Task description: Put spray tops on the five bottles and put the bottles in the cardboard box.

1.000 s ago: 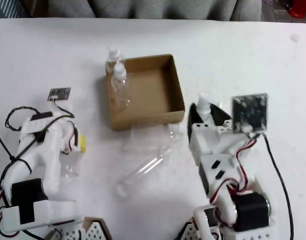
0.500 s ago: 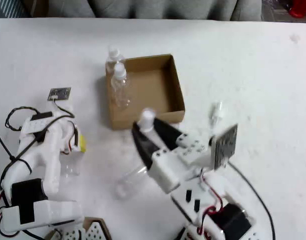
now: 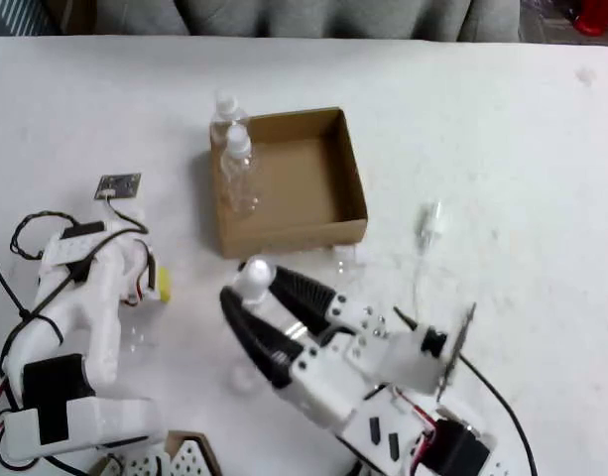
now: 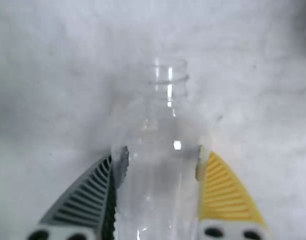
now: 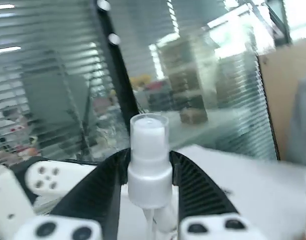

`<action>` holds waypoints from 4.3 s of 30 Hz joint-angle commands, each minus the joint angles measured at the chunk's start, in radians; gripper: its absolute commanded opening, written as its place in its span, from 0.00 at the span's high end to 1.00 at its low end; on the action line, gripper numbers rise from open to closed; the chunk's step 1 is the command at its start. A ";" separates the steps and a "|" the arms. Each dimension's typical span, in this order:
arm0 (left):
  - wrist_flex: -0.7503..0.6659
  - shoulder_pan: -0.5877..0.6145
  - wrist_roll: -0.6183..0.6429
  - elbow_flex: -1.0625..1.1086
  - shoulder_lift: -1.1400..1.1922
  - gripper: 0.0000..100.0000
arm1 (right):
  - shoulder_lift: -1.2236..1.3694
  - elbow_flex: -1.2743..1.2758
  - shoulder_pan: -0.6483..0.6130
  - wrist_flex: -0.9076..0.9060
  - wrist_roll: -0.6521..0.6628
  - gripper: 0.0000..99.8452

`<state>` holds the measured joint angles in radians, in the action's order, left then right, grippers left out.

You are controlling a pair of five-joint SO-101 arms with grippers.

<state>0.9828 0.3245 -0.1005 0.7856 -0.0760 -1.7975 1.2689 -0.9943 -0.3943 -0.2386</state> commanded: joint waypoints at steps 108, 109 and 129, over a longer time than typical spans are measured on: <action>-0.497 -0.414 0.000 0.720 -1.755 0.98 | 1.371 -1.473 0.226 -0.226 0.118 0.98; -0.497 -0.414 0.000 0.720 -1.755 0.98 | 1.371 -1.473 0.226 -0.229 0.118 0.98; -0.497 -0.346 0.112 0.672 -1.753 0.98 | 1.593 -1.824 0.225 -0.647 0.192 0.98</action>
<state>0.5255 -0.0790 -0.0959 1.5221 -1.8098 -0.2217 -0.4296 -0.7656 -0.9421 -0.0775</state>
